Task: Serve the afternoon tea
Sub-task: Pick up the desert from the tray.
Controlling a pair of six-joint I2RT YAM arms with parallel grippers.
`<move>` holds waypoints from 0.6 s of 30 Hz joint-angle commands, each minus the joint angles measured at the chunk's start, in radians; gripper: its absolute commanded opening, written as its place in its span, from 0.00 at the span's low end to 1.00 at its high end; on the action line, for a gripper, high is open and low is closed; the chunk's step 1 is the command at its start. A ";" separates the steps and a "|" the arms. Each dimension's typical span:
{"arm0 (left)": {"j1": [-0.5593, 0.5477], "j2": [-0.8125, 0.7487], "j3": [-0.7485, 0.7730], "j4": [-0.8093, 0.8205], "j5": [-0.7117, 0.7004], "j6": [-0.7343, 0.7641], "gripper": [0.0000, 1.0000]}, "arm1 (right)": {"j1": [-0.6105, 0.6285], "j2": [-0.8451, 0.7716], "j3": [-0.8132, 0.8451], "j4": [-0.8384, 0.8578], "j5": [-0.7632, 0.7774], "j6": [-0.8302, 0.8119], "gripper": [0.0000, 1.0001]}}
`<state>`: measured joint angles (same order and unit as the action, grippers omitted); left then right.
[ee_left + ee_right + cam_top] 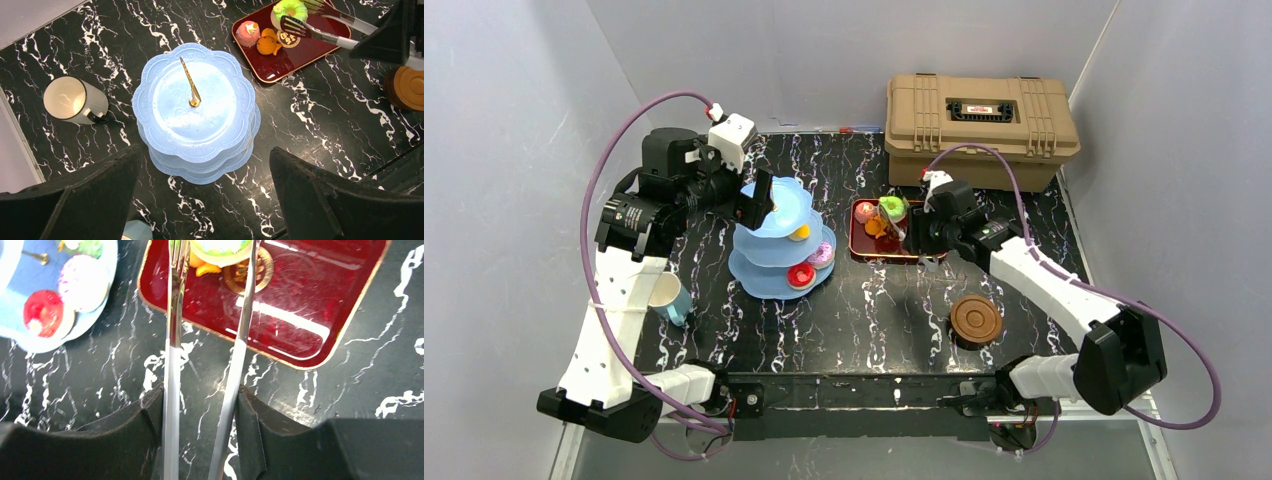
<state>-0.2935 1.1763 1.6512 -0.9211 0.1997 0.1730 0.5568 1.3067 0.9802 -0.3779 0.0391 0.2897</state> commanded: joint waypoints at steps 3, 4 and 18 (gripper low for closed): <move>0.005 -0.023 0.021 -0.007 -0.001 0.003 0.98 | 0.129 -0.073 0.077 -0.045 -0.064 0.047 0.03; 0.004 -0.021 0.022 -0.008 -0.002 0.002 0.98 | 0.165 -0.073 0.096 -0.059 -0.050 0.054 0.03; 0.004 -0.024 0.031 -0.015 -0.017 -0.001 0.98 | 0.488 -0.099 0.217 -0.122 0.054 0.197 0.02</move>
<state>-0.2935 1.1763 1.6516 -0.9211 0.1909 0.1722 1.0119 1.2125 1.1427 -0.5255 0.0719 0.4335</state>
